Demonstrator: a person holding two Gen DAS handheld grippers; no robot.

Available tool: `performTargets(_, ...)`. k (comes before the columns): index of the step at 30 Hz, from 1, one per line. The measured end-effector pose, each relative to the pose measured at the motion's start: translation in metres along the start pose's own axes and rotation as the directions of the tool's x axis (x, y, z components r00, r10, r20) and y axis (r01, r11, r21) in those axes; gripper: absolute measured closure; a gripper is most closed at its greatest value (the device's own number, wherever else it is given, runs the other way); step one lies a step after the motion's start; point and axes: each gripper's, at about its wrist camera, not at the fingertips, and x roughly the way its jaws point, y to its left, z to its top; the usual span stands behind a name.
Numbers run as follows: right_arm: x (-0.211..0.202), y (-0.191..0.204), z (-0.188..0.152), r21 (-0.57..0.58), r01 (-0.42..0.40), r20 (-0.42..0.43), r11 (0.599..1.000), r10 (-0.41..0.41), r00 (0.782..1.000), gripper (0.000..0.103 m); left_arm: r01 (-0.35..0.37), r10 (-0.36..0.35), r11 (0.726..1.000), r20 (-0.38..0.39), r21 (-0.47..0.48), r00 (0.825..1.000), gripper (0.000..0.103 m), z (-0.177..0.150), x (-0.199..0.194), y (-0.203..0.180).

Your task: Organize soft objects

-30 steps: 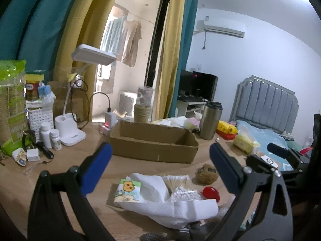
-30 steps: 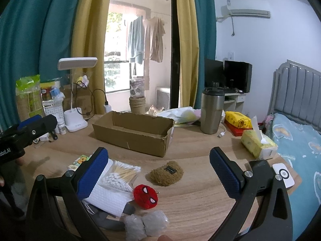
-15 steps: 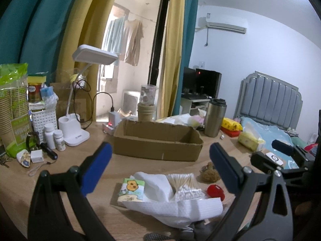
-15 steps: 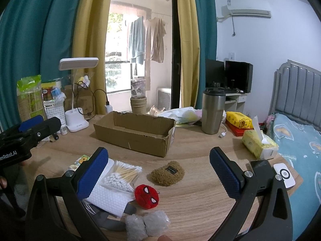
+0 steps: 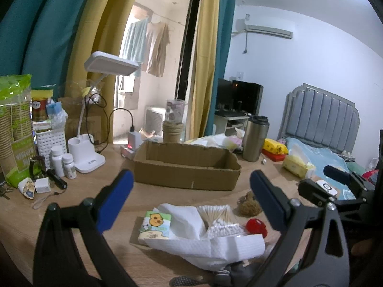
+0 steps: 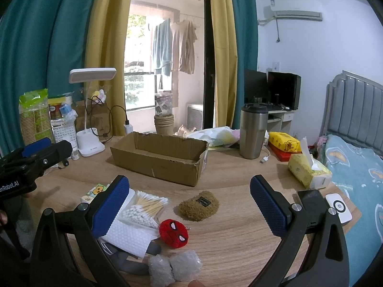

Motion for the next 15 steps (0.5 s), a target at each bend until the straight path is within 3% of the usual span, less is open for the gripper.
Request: performTargets(15,0.0002,-0.0009,0.0005,0.003,-0.002,-0.002,1.000,0.002,1.000,0.000,-0.001,0.001,1.000,-0.011,0.009,1.000,0.004,0.0003,0.0016,0.0023)
